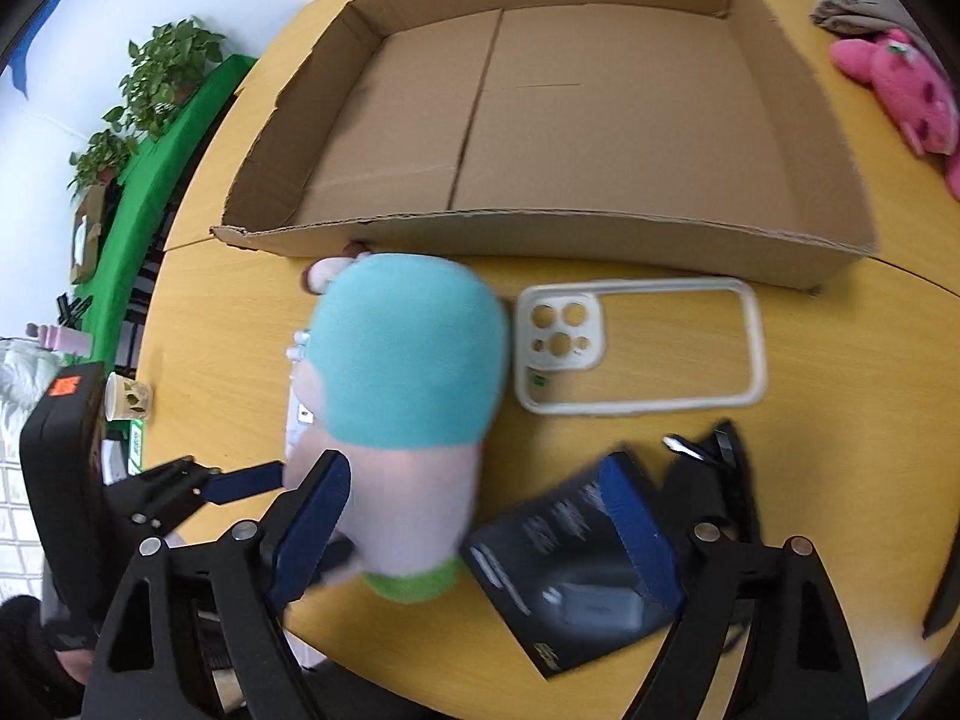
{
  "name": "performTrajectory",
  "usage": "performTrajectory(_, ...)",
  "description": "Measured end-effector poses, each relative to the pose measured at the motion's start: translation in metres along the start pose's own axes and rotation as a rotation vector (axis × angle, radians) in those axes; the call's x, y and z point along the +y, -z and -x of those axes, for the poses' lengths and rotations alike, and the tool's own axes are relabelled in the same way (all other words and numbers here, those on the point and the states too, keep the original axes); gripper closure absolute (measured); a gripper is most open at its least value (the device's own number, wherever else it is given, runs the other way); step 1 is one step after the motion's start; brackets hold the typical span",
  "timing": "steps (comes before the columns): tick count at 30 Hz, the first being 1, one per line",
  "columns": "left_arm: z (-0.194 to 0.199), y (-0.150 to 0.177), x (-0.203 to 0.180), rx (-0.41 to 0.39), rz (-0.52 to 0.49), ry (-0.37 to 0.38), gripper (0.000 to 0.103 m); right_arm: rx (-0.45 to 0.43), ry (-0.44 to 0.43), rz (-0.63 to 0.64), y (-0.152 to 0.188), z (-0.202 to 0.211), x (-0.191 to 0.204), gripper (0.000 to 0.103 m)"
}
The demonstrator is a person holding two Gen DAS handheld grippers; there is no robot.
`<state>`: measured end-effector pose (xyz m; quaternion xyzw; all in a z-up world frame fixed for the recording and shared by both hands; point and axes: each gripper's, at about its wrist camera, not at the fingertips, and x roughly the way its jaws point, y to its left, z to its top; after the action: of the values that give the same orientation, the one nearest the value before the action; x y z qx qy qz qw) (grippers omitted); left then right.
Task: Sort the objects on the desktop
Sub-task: 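Close the left gripper on the teal-and-pink plush pig and lift it, then carry the plush pig in the left gripper over the cardboard box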
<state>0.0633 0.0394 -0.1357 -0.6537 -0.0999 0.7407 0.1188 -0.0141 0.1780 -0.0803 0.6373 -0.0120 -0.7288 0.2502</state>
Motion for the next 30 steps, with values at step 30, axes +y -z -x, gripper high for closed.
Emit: performTrajectory(30,0.073,0.014,-0.001,-0.045,-0.001,0.088,0.056,-0.049,-0.182,0.117,-0.036,0.000,0.057,0.030)
